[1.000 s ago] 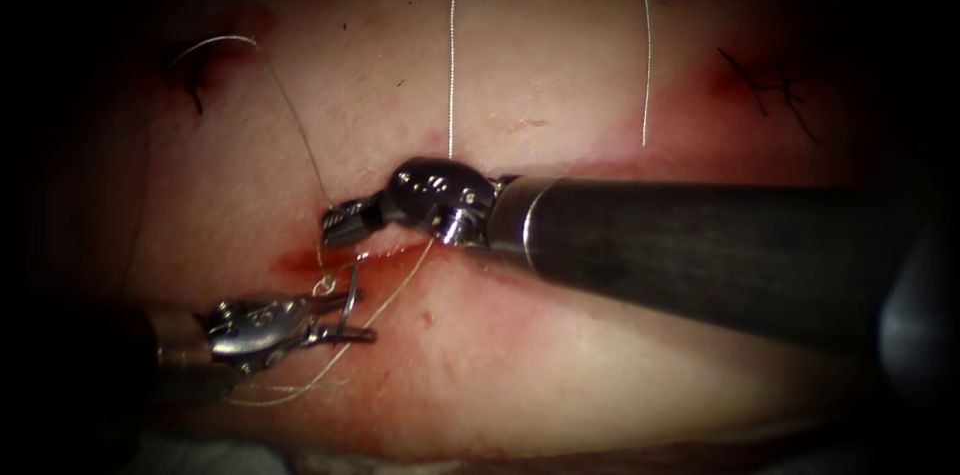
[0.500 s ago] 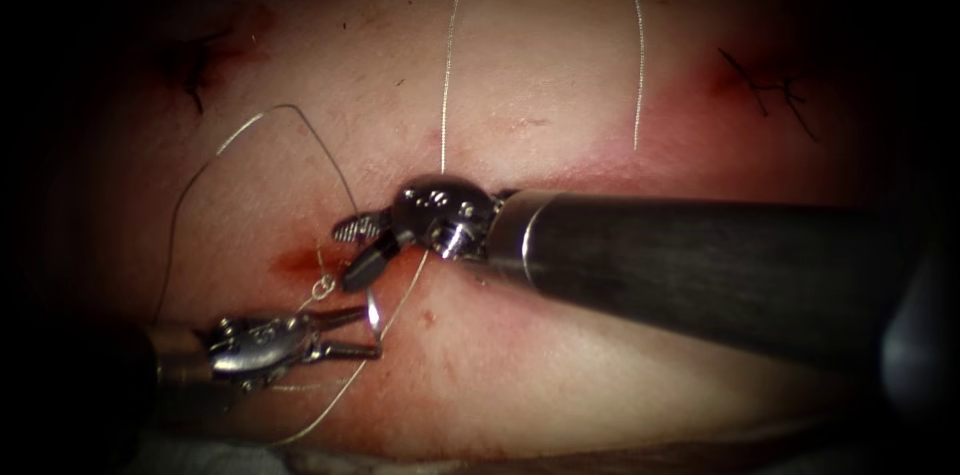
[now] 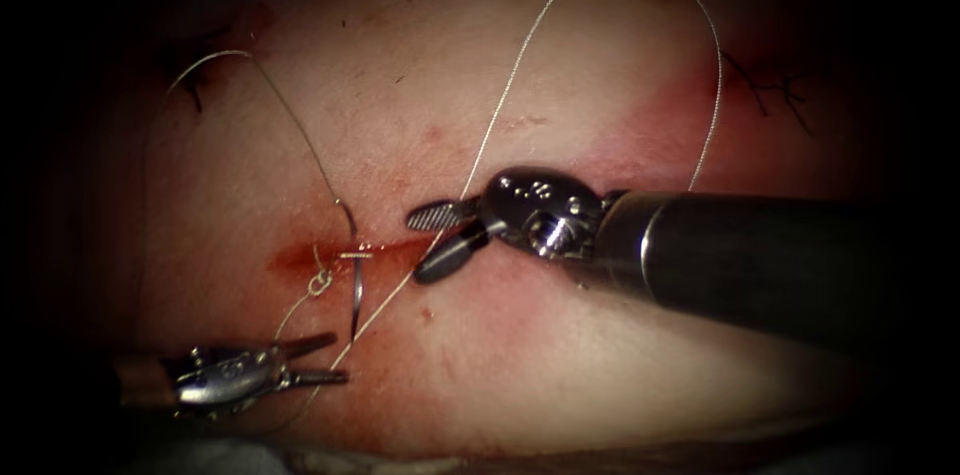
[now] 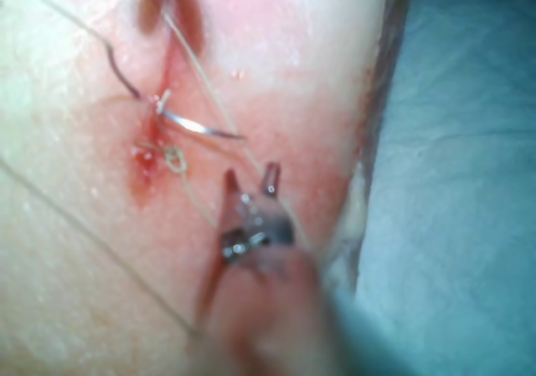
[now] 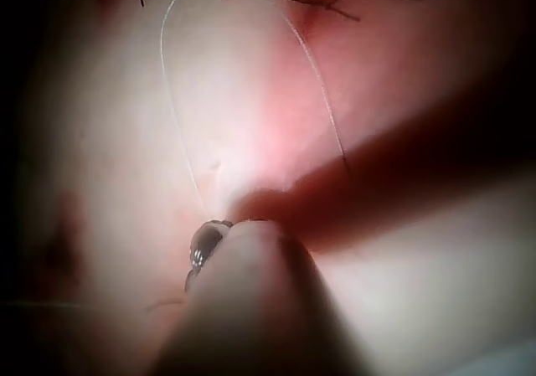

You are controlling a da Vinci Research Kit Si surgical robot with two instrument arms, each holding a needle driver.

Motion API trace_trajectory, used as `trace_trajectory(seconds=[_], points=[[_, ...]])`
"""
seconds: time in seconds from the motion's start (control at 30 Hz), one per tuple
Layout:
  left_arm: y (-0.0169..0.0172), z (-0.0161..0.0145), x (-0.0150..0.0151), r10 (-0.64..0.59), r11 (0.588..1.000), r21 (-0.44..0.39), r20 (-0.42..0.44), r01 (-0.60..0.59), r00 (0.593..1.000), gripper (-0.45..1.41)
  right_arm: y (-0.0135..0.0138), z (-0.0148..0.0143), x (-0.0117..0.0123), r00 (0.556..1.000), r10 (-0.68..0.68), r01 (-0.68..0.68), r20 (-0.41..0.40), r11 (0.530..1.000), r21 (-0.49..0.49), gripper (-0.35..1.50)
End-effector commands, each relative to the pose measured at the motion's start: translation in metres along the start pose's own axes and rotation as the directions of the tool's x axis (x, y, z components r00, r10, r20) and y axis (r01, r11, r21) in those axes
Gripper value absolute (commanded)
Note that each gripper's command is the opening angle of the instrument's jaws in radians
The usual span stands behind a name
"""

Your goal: Wound Closure

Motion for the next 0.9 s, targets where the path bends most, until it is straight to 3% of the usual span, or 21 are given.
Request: trace_trajectory(seconds=[0.03,0.2,0.3,0.4,0.5,0.63,0.9], points=[[0.0004,0.0006,-0.0006,0.005,1.0,0.002,0.001,-0.005,1.0,0.39,0.0003,-0.0002,-0.0003,1.0,0.001,-0.001,-0.005,1.0,-0.006,1.36],[-0.0001,-0.0002,0.0002,0.152,0.983,0.104,0.018,-0.153,0.988,0.41,-0.0005,-0.0011,-0.0015,1.0,-0.006,0.006,-0.006,1.0,-0.003,1.33],[0.0,0.0003,0.0001,0.348,0.914,0.206,0.04,-0.349,0.936,0.46,-0.0008,-0.0007,-0.0025,1.0,-0.013,0.013,-0.023,1.0,0.011,1.33],[0.0,-0.0001,0.0003,0.464,0.852,0.263,0.02,-0.453,0.885,0.46,-0.0009,-0.0001,-0.0037,0.999,-0.023,0.023,-0.024,1.0,0.013,1.33],[-0.0002,-0.0007,0.0008,0.501,0.822,0.302,0.024,-0.484,0.865,0.47,-0.0008,0.0005,-0.0048,0.999,-0.032,0.032,-0.021,0.999,0.015,1.33],[-0.0004,-0.0009,0.0014,0.584,0.747,0.365,0.04,-0.556,0.811,0.47,-0.0008,0.001,-0.0061,0.999,-0.042,0.042,-0.026,0.999,0.022,1.33],[0.0004,0.0003,0.0017,0.663,0.654,0.408,0.095,-0.637,0.742,0.44,-0.0008,0.0016,-0.0077,0.998,-0.053,0.054,-0.023,0.998,0.026,1.33]])
